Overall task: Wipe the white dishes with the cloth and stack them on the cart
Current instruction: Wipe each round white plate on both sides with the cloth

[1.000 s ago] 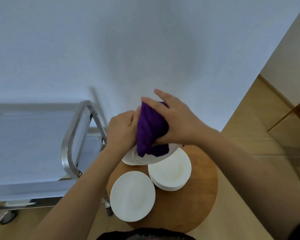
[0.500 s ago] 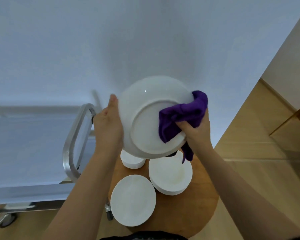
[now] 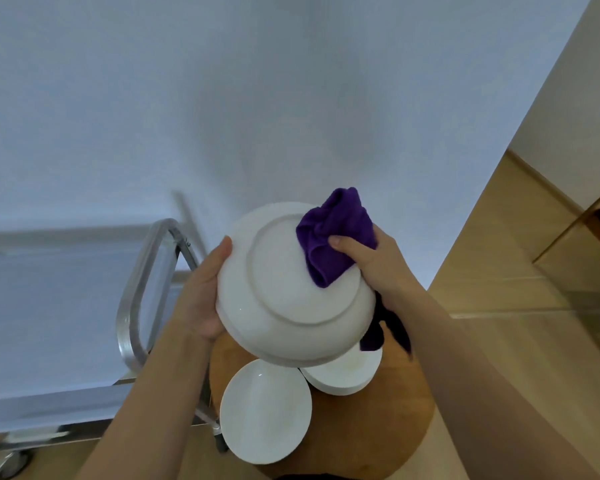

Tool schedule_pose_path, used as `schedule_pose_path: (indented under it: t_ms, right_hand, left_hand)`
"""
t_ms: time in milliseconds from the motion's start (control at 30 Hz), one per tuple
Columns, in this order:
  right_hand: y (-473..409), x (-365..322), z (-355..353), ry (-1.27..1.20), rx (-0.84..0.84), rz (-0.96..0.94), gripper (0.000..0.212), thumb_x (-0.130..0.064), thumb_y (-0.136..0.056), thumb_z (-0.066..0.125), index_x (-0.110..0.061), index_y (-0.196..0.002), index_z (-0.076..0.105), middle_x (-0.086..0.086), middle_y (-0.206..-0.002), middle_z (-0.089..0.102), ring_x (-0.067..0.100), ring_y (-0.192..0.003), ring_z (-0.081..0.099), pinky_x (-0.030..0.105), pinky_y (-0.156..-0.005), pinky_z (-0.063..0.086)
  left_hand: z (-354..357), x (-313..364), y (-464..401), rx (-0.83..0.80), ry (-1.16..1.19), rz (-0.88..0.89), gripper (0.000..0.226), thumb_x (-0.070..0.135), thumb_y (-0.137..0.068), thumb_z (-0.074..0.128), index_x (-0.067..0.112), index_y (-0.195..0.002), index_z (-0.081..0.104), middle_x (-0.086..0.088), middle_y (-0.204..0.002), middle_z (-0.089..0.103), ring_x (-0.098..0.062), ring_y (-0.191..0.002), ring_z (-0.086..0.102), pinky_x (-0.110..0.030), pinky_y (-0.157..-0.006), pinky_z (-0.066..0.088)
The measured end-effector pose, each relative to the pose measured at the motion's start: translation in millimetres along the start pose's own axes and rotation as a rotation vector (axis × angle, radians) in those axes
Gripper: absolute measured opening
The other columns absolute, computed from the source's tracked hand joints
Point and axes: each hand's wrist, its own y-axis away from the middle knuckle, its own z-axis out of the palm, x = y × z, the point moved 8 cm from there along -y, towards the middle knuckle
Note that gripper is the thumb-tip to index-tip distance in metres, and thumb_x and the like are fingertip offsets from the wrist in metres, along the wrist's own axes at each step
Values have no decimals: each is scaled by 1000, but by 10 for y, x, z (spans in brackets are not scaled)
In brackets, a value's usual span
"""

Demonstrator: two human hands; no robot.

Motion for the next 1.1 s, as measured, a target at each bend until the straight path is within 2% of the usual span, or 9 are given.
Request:
schedule_pose_path:
  t_ms: [133, 233, 300, 433, 633, 767, 867, 967, 1100]
  right_hand:
    - [114, 156, -6, 55, 122, 83, 43, -39, -74, 62, -14, -109, 59, 5, -94, 69, 18, -87, 66, 34, -75, 53]
    - [274, 189, 111, 98, 256, 34, 25, -31, -79, 58, -18, -101, 56, 2, -85, 61, 1, -74, 59, 11, -61, 44]
    - [351, 250, 297, -3, 270, 70, 33, -32, -79, 58, -16, -108, 56, 6, -93, 62, 15, -84, 61, 18, -67, 49]
    - [463, 429, 534, -213, 249, 229, 75, -48, -66, 49, -18, -135, 42, 13, -120, 56, 29, -100, 53, 41, -85, 44]
    - [646, 334, 534, -292, -12, 74, 27, -16, -76, 62, -13, -103, 61, -7, -73, 69, 7, -67, 65, 15, -54, 48]
    - [362, 133, 514, -565, 76, 180, 37, -40, -70, 65, -18, -100, 72, 5, -93, 72, 20, -85, 69, 32, -71, 57]
    - [281, 64, 616, -295, 123, 169, 43, -68, -71, 58, -43, -106, 61, -5, -106, 65, 19, -102, 61, 38, -90, 48]
    - [328, 2, 693, -220, 79, -7, 7, -45, -86, 59, -51, -86, 63, -17, -88, 68, 7, -89, 65, 24, -76, 53]
    - [489, 12, 776, -136, 12, -152, 25, -30, -85, 64, -36, -109, 60, -10, -101, 67, 10, -96, 63, 18, -76, 53]
  left_hand:
    - [65, -7, -36, 34, 82, 52, 38, 38, -89, 46, 19, -93, 78, -7, -103, 73, -24, -93, 70, -39, -73, 60]
    - [186, -17, -107, 139, 80, 107, 37, 39, -93, 45, 20, -103, 75, -8, -110, 71, -26, -100, 68, -44, -85, 56]
    - [282, -56, -122, 224, 49, 158, 47, 42, -82, 56, 14, -119, 64, -11, -114, 69, -28, -105, 66, -46, -90, 52]
    - [290, -165, -148, 325, -186, 216, 23, 43, -88, 57, 23, -97, 64, 6, -79, 75, -11, -72, 72, -24, -55, 55]
    - [251, -161, -45, 361, -586, 266, 32, 35, -94, 52, 6, -82, 57, 8, -55, 62, -6, -55, 61, -16, -48, 45]
    - [263, -320, 56, 350, -707, 197, 23, 42, -91, 54, 21, -89, 62, 3, -81, 68, -15, -76, 64, -27, -63, 51]
    - [369, -344, 84, 328, -770, 217, 16, 39, -92, 53, 36, -77, 54, 16, -65, 66, -3, -67, 64, -16, -55, 47]
    - [309, -221, 93, 390, -646, 252, 27, 45, -92, 50, 22, -93, 65, -1, -82, 70, -18, -78, 66, -28, -63, 52]
    - [153, -248, 145, 512, -403, 212, 46, 52, -91, 47, 13, -107, 65, -8, -89, 73, -25, -84, 70, -37, -69, 58]
